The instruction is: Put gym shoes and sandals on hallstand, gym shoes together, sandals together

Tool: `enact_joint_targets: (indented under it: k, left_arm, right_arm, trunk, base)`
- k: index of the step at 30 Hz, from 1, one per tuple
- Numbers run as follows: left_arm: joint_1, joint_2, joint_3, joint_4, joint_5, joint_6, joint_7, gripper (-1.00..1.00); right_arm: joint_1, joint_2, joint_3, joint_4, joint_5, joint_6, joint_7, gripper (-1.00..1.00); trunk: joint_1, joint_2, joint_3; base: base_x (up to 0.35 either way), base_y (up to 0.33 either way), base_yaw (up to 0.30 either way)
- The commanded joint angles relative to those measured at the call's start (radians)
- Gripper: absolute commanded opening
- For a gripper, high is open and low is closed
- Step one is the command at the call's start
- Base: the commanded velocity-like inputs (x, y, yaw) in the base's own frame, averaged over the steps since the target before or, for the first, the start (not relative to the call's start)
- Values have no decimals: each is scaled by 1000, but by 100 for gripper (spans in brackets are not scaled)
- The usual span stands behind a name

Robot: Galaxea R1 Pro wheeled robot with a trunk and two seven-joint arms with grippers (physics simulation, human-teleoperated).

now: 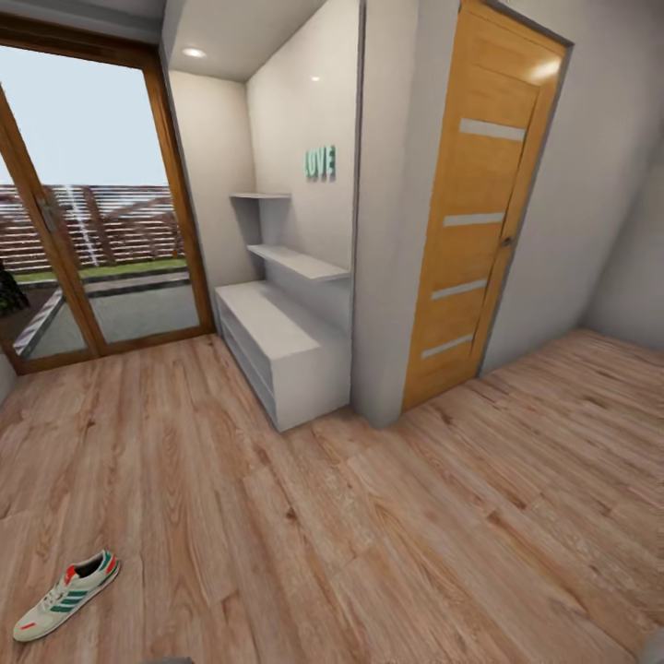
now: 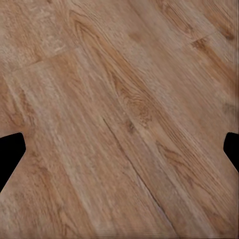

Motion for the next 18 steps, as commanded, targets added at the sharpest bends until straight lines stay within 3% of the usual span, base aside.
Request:
enact_joint_targets:
  k: [1, 18]
  left_arm:
    - [0, 0, 1, 0, 1, -3, 0, 100]
    - [0, 0, 1, 0, 1, -3, 0, 100]
  right_arm:
    - [-1, 0, 0, 0, 0, -3, 0, 100]
    - [-1, 0, 0, -1, 0, -3, 0, 100]
  trunk:
    - [0, 0, -1]
    - [0, 0, -1]
  base:
    - [0, 0, -264]
    - [0, 0, -264]
